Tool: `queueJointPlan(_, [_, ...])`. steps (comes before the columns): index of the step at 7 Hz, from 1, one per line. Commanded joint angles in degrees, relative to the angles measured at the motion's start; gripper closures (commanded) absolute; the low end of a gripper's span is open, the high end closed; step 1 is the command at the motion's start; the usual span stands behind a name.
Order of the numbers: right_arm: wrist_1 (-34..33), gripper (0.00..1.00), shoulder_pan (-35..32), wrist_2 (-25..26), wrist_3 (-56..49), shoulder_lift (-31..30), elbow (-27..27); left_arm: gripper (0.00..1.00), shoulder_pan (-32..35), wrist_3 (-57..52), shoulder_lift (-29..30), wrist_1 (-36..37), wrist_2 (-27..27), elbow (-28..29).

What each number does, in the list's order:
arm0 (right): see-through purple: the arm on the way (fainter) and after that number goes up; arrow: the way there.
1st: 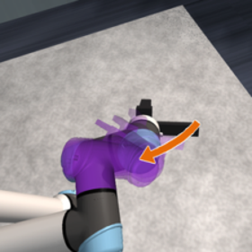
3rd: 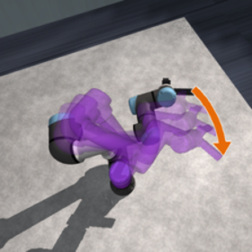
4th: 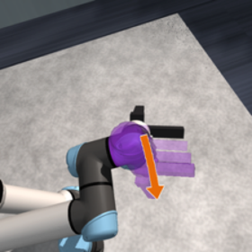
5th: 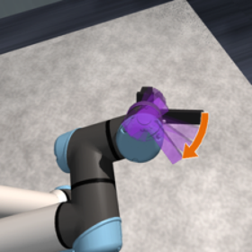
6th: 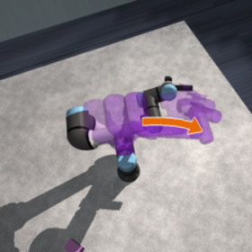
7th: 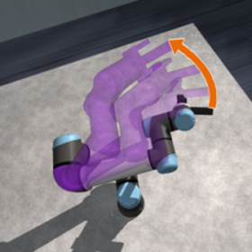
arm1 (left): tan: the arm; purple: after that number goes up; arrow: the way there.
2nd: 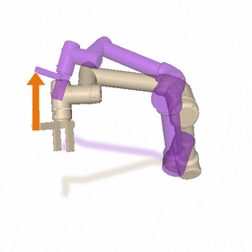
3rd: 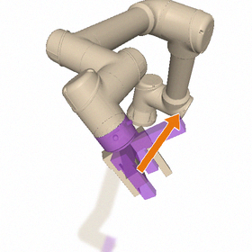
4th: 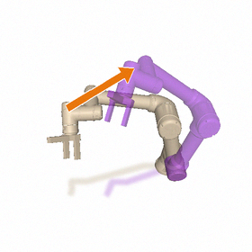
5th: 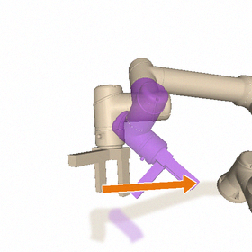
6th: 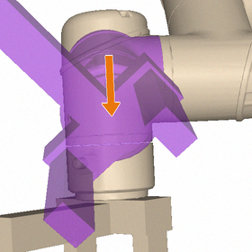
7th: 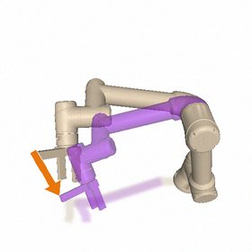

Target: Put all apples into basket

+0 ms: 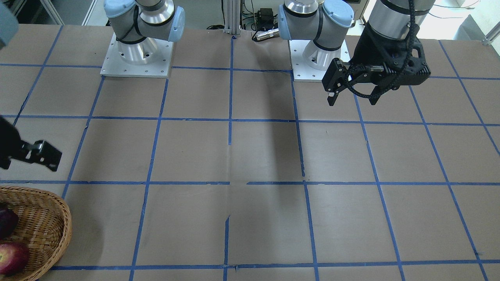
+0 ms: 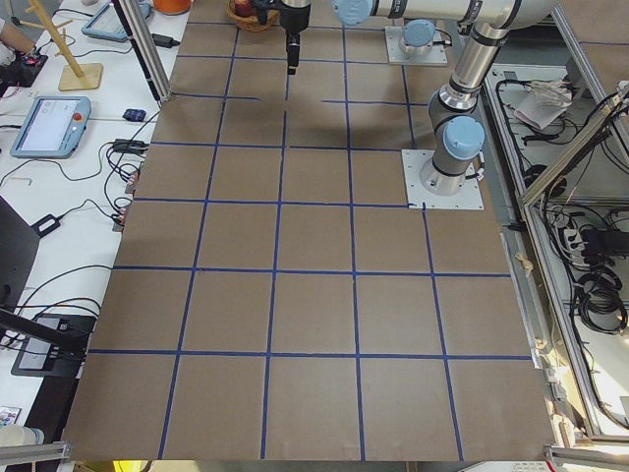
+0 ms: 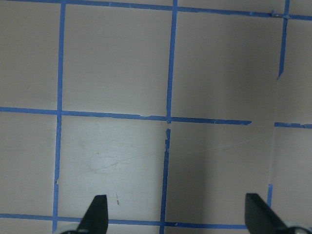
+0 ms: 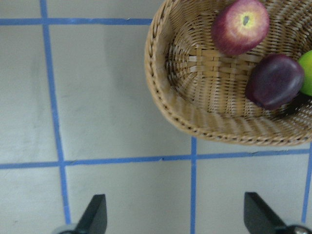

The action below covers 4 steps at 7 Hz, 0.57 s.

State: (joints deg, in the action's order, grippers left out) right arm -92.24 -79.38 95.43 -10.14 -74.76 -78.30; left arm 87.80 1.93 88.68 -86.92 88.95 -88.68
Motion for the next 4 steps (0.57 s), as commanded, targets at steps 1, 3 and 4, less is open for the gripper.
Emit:
queueJointPlan(1, [9.4,0.00,-9.3,-4.3,9.7,-6.9,-1.1,0.00,0.0,0.0,0.0,0.0,0.0,0.0])
queueJointPlan(3, [11.0,0.00,-14.3,-5.5,9.8,-11.1,-9.2,0.00,0.0,0.0,-0.1,0.0,0.0,0.0])
queueJointPlan(4, [8.0,0.00,-13.4,-5.1,9.3,-14.2,-11.2,0.00,0.0,0.0,-0.1,0.0,0.0,0.0])
